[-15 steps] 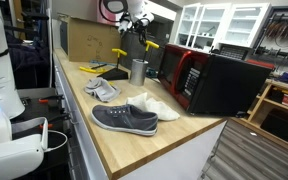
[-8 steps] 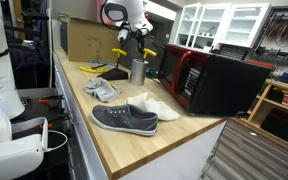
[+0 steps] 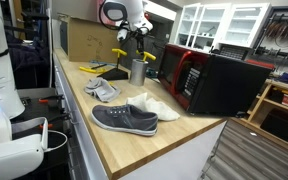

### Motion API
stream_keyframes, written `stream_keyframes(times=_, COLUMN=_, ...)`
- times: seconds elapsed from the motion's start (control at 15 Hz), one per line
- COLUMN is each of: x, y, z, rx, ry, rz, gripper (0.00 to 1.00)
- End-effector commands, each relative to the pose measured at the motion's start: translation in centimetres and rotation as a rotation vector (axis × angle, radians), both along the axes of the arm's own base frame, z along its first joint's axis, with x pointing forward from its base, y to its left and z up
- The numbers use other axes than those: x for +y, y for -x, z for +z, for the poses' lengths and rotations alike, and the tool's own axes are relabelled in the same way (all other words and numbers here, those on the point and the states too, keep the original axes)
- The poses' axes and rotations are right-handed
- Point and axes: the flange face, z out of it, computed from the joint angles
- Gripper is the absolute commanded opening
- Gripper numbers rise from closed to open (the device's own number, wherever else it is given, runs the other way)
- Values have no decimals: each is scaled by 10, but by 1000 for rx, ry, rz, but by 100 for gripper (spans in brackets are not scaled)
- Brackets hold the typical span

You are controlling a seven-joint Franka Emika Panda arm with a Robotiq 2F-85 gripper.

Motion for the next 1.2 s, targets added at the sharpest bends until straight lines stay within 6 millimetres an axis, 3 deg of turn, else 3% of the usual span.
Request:
stream_keyframes(times=0.0, x=-9, y=29, z=44, rx=-24, ry=37, rz=33, gripper=67)
stream_keyframes(times=0.27, x=-16, y=48, z=103, rx=-47, ry=71, rz=48, gripper=98)
stream_keyframes(times=0.4, x=-13, y=57, z=134, rx=-51, ry=79, rz=47, gripper=100)
stream_keyframes(times=0.6, x=-4, y=68, z=165, rx=-11, ry=99, rz=14, gripper=100)
stream_keyframes(times=0.73, x=5, y=73, z=175, rx=80, ry=108, rz=13, gripper=100)
stream_keyframes(times=0.93, x=26, y=78, z=184, rx=227, ry=40, rz=166, gripper=100)
stream_keyframes(times=1.0, x=19, y=80, z=172, rx=175, ry=70, rz=107, gripper=100)
stream_keyframes(times=1.13, x=21, y=80, z=176, rx=182, ry=68, rz=116, gripper=100)
